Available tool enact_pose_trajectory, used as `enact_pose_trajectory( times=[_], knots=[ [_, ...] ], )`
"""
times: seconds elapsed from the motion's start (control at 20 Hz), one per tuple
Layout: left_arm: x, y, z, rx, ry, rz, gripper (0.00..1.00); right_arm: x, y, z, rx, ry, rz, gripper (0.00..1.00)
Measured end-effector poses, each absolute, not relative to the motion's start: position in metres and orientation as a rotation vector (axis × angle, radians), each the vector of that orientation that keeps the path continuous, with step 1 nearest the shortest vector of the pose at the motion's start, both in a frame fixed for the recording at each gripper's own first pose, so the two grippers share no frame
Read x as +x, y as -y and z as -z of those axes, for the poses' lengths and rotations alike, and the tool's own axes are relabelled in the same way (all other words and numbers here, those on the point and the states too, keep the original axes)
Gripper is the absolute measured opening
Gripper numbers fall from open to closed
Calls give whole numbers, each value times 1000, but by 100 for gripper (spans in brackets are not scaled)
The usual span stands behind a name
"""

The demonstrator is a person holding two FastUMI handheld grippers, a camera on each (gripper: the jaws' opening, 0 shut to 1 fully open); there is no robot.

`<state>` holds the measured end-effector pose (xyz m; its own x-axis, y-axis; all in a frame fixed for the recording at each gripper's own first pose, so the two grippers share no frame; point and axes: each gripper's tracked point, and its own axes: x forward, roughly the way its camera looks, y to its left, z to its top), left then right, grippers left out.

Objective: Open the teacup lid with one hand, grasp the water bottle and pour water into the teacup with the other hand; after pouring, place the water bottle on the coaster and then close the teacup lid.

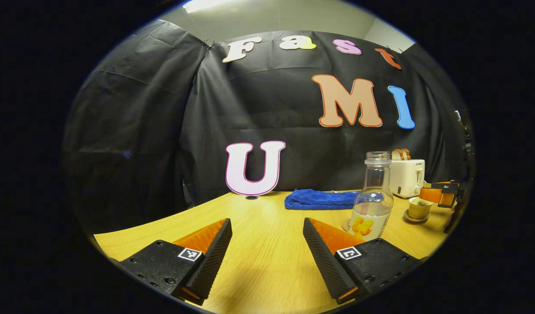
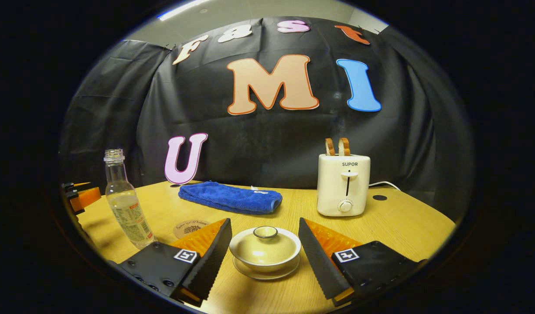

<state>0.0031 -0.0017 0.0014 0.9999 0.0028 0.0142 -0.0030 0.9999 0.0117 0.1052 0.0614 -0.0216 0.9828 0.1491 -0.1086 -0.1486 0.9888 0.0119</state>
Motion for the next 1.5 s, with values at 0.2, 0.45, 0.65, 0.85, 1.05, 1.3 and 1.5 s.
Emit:
enact_pose_trajectory(
  times=[0.2, 0.45, 0.65, 0.85, 1.05, 1.3, 1.5],
  knots=[
    [3, 2, -1, 12, 14, -3, 96, 116, -62, 27, 5, -128, -146, 87],
    [4, 3, -1, 11, 14, 2, 96, 126, -62, 34, 8, -170, -140, 57],
    [3, 2, -1, 11, 13, 2, 96, 130, -64, 36, 18, -177, -145, 36],
    [4, 2, -1, 11, 13, 2, 96, 128, -66, 35, -13, -163, -154, 35],
    [4, 2, -1, 11, 13, 2, 96, 126, -65, 30, 9, -132, -160, 30],
    [4, 2, -1, 11, 13, 2, 96, 114, -66, 9, 17, -12, -187, 30],
    [4, 3, -1, 11, 13, 6, 96, 105, -59, 10, 10, -11, -163, 29]
  ],
)
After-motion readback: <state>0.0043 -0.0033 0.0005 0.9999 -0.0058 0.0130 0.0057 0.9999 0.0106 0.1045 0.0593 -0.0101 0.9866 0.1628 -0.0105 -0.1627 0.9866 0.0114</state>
